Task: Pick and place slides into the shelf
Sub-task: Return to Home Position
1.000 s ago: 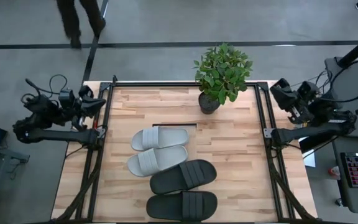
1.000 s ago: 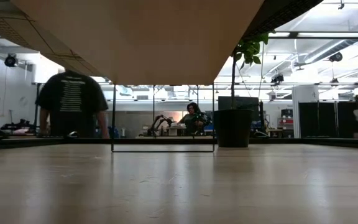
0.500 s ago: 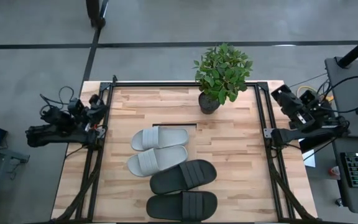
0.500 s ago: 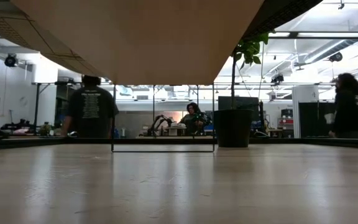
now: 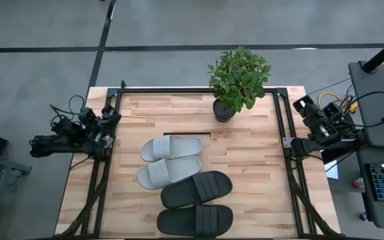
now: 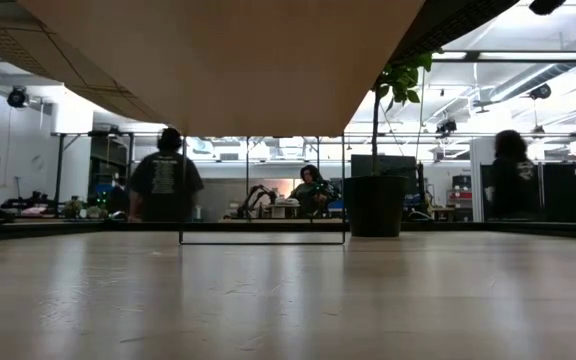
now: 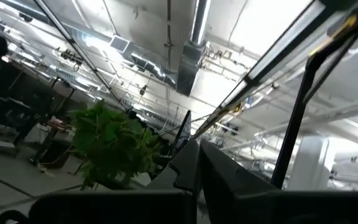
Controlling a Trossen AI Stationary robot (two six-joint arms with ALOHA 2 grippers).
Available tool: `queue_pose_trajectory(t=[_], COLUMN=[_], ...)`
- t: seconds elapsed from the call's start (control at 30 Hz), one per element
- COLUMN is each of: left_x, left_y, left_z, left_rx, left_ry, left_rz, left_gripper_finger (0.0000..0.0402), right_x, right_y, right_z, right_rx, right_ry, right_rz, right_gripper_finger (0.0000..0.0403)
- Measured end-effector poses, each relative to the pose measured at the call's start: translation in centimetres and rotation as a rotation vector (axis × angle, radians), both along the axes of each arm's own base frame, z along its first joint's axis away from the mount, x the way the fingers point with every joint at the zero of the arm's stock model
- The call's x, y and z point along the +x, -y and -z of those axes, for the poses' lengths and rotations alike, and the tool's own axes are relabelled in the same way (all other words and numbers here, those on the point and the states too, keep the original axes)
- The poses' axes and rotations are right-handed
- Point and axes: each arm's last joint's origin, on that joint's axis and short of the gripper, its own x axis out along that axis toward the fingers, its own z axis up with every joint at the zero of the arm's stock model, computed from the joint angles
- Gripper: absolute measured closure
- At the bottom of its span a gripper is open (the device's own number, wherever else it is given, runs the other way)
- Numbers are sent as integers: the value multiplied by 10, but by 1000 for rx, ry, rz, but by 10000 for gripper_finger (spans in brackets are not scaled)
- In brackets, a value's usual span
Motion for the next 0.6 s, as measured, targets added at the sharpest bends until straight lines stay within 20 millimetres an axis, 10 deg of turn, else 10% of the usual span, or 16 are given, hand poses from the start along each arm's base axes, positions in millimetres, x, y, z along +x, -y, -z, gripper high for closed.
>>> queue_pose_trajectory(t=[0.6], left_x=[13], left_y=[-1], left_z=[34], left_rx=[-47], left_ry=[-9], left_rz=[4], left_gripper_finger=[402], right_x=[15], right_y=[-2], right_z=[42], right_rx=[26], right_ry=[32], right_rz=[-33], right_gripper_finger=[394])
